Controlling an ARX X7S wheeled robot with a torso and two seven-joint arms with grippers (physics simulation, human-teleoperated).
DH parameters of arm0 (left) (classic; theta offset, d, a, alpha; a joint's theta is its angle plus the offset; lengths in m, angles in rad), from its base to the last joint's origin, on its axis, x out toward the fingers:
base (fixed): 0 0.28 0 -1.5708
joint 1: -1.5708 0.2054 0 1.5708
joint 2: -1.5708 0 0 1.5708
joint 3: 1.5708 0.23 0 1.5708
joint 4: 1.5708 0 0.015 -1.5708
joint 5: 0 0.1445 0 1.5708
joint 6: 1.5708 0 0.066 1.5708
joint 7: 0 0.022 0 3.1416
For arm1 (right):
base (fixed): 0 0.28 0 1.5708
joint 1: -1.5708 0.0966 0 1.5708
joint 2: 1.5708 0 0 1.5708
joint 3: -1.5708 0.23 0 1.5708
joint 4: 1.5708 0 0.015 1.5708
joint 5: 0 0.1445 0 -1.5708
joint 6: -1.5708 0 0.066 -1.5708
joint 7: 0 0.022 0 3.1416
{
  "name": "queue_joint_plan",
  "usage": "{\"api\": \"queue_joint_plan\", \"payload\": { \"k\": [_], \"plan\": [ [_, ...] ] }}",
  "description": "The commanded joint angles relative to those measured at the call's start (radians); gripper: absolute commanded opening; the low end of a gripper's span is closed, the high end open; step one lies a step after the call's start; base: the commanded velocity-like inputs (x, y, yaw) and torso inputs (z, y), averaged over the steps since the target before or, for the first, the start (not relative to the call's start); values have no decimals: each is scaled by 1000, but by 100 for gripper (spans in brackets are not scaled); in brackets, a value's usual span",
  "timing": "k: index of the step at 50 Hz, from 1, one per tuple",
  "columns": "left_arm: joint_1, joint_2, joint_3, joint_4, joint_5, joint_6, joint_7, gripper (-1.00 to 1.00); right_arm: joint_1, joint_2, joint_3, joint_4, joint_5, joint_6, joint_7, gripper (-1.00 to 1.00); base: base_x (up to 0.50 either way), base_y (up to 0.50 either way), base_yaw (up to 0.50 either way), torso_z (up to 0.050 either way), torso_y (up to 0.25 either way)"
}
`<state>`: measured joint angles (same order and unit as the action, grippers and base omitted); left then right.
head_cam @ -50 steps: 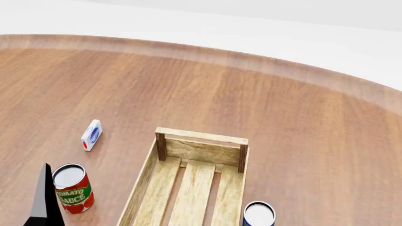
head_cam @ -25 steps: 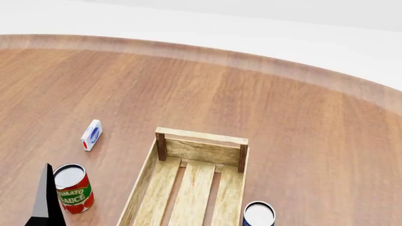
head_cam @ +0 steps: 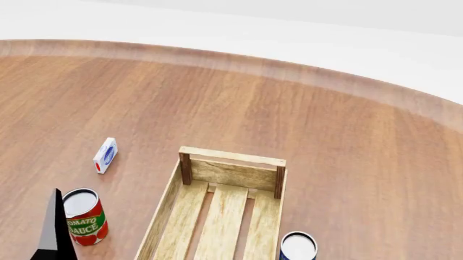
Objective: Pick up the butter and put it in the tray.
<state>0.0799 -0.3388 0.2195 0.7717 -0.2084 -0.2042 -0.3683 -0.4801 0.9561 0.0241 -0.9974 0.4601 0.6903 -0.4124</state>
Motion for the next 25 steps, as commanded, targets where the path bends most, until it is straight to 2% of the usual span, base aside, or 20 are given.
{"api": "queue_joint_plan", "payload": {
  "k": [1,11,21,25],
  "plan": [
    [2,-6,0,-3,-4,7,-5,100,137,2,-129,50,-7,58,-11,100,0,0,0,0,0],
    [2,-11,-3,2,-10,5,-11,100,235,-36,-266,122,-70,69,-32,100,0,0,0,0,0],
    [0,-15,-4,4,-16,2,-17,100,269,-61,-318,155,-89,54,-48,100,0,0,0,0,0],
    [-18,-21,-8,49,-32,-54,-30,100,276,-71,-349,178,-106,35,-60,100,0,0,0,0,0]
  ]
}}
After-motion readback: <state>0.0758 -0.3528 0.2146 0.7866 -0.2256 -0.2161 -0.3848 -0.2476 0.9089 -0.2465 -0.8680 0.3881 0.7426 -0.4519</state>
